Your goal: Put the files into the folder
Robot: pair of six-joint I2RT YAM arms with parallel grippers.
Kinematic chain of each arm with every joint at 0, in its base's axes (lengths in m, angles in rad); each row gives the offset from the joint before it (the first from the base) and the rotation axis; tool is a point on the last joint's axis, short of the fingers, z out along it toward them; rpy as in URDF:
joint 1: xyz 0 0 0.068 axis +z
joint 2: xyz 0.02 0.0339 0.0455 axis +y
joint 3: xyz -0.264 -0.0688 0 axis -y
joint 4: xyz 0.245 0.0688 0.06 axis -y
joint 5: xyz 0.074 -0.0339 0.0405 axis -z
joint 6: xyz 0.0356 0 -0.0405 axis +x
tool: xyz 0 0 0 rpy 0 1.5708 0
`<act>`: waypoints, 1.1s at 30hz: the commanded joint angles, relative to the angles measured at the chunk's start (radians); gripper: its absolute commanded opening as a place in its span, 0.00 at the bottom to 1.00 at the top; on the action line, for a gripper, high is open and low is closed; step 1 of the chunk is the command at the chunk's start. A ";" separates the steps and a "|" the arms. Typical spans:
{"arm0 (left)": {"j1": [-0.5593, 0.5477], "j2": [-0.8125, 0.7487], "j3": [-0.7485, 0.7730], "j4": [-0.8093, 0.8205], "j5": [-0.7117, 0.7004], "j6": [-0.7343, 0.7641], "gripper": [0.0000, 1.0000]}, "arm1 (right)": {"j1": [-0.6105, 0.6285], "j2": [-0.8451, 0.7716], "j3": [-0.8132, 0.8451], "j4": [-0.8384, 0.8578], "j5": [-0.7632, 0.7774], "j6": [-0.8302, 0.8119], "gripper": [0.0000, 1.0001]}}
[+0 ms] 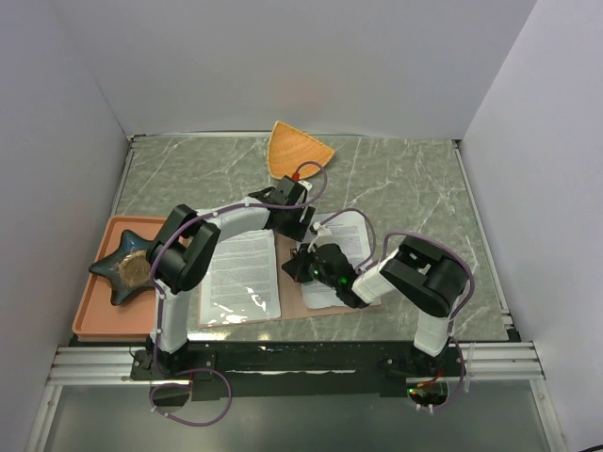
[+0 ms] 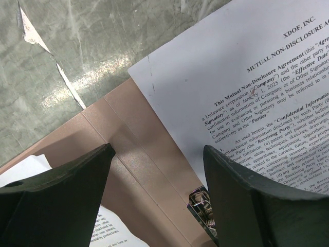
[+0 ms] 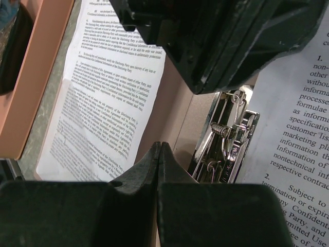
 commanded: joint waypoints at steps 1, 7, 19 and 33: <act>0.007 0.088 -0.073 -0.179 0.071 -0.026 0.79 | 0.016 0.097 -0.098 -0.487 0.099 -0.014 0.00; 0.007 0.094 -0.070 -0.179 0.073 -0.026 0.79 | 0.028 0.085 -0.083 -0.563 0.148 0.012 0.00; 0.007 0.093 -0.065 -0.180 0.068 -0.021 0.79 | 0.042 0.059 -0.078 -0.647 0.191 0.044 0.00; 0.010 0.085 -0.068 -0.182 0.068 -0.021 0.78 | 0.026 0.086 -0.102 -0.505 0.125 0.044 0.00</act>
